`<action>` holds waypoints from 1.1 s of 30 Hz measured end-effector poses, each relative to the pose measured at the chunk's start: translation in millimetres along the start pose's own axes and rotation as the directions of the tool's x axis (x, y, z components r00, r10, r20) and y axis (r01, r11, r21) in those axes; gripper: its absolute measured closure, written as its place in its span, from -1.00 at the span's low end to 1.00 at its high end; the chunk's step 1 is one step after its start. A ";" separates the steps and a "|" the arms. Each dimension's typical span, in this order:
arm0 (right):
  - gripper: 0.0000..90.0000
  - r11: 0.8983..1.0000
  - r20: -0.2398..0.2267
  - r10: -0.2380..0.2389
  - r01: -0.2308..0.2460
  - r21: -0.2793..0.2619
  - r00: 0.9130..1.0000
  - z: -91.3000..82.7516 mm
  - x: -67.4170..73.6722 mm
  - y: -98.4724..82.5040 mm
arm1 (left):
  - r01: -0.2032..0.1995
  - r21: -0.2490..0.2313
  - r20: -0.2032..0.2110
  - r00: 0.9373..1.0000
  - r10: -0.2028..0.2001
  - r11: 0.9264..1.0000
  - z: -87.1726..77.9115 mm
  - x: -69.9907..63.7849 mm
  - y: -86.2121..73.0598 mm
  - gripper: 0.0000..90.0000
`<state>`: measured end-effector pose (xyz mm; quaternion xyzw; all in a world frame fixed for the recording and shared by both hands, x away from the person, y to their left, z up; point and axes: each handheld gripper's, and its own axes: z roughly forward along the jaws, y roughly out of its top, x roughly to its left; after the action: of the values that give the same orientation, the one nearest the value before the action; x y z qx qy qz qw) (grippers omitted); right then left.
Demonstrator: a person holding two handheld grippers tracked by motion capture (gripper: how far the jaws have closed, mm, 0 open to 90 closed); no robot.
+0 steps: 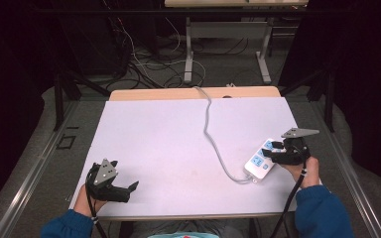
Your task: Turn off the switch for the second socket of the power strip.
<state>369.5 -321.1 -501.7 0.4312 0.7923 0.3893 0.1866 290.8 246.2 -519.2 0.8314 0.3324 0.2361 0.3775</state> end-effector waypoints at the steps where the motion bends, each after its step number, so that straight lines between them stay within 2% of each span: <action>1: 0.09 1.000 0.000 0.000 0.000 0.000 1.000 0.0 0.0 0.0 | 0.000 -0.001 0.001 1.000 0.000 1.000 0.1 0.0 0.0 -0.99; 3: 0.38 1.000 0.023 0.006 -0.006 0.002 1.000 -1.1 1.5 -0.6 | -0.001 0.000 0.001 1.000 0.001 1.000 0.1 0.0 0.1 -1.00; 5: 0.60 1.000 0.023 -0.006 0.006 -0.006 1.000 -2.3 2.3 -1.5 | -0.002 -0.001 0.003 1.000 0.002 1.000 0.3 0.0 0.0 -1.00; 8: 0.88 1.000 0.032 -0.012 0.012 -0.004 0.999 -3.9 4.3 -2.2 | 0.003 0.002 0.011 1.000 -0.003 1.000 0.3 -0.6 -0.1 -1.00; 10: 1.00 1.000 0.045 -0.026 0.025 0.002 0.999 -4.3 4.6 -2.8 | 0.001 0.001 0.010 1.000 -0.001 1.000 0.3 -0.4 -0.1 -0.99; 19: 1.00 0.997 0.096 -0.047 0.041 0.065 0.994 -0.4 7.3 -4.7 | 0.003 0.004 0.008 1.000 -0.003 1.000 0.3 -0.5 -0.1 -0.99; 21: 1.00 0.997 0.101 -0.029 0.021 0.079 0.994 1.0 7.7 -5.2 | 0.002 0.005 0.010 1.000 -0.002 1.000 0.2 -0.3 -0.2 -1.00; 25: 1.00 0.993 0.113 -0.029 0.016 0.117 0.993 4.1 6.1 -7.0 | -0.008 0.005 0.002 1.000 0.008 1.000 -0.2 0.2 0.0 -0.99; 26: 1.00 0.991 0.129 -0.029 0.012 0.134 0.991 5.5 5.9 -7.8 | -0.011 0.004 -0.001 1.000 0.011 1.000 -0.3 0.3 0.1 -0.99; 33: 1.00 0.988 0.149 -0.023 0.000 0.155 0.989 9.1 6.3 -9.1 | -0.001 0.002 0.008 1.000 0.001 1.000 0.1 -0.4 -0.1 -1.00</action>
<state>366.8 -314.7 -514.3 0.4677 0.8062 0.2922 0.2141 290.6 245.9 -519.4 0.8330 0.3307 0.2326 0.3776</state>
